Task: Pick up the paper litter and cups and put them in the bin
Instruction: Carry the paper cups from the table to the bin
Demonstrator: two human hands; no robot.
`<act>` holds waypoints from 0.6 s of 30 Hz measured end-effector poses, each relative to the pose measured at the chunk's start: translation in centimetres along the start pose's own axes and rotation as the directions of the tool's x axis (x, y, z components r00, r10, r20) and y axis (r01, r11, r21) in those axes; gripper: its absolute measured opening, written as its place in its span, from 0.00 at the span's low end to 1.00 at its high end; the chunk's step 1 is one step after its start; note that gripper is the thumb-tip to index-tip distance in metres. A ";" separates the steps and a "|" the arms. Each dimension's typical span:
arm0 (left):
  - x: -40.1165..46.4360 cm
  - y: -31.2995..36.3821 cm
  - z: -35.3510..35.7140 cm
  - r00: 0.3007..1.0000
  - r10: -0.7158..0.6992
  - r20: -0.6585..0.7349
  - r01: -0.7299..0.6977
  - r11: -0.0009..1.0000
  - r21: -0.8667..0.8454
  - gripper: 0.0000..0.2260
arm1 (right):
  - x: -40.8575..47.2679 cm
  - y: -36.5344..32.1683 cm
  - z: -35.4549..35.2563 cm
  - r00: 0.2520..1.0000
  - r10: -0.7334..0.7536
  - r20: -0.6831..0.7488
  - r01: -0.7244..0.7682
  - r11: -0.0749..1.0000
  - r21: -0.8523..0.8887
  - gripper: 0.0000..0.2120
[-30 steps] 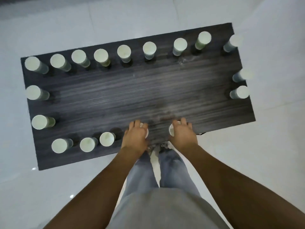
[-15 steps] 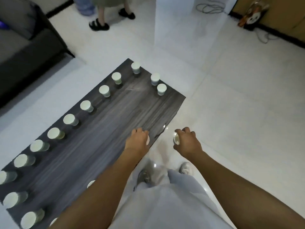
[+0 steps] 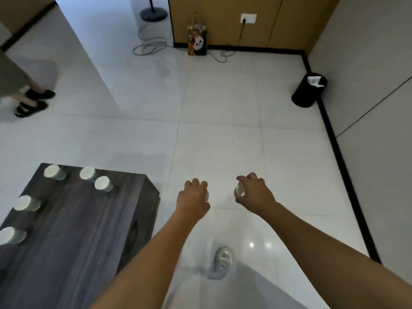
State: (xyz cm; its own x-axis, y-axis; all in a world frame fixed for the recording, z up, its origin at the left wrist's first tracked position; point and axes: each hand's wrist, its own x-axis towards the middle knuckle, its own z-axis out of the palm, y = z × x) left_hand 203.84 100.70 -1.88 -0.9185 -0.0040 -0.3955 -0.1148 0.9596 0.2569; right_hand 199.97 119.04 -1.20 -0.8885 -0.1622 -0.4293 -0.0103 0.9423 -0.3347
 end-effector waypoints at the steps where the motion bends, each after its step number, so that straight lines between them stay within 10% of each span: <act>1: 1.3 1.9 -0.2 1.000 0.022 0.011 -0.023 1.000 0.011 0.21 | 0.6 1.7 -1.3 1.000 0.022 -0.012 -0.022 1.000 0.015 0.29; 18: 31.3 23.9 -8.5 0.943 0.331 0.037 -0.333 0.939 0.088 0.24 | 20.8 20.5 -19.6 0.958 0.263 -0.110 -0.242 0.955 0.172 0.30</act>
State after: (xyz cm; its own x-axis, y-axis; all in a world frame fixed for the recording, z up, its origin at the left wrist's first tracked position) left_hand 169.18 121.12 -0.64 -0.8899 0.3244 -0.3206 0.2313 0.9269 0.2956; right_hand 172.28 140.76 -0.59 -0.9048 0.1247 -0.4073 0.2843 0.8888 -0.3594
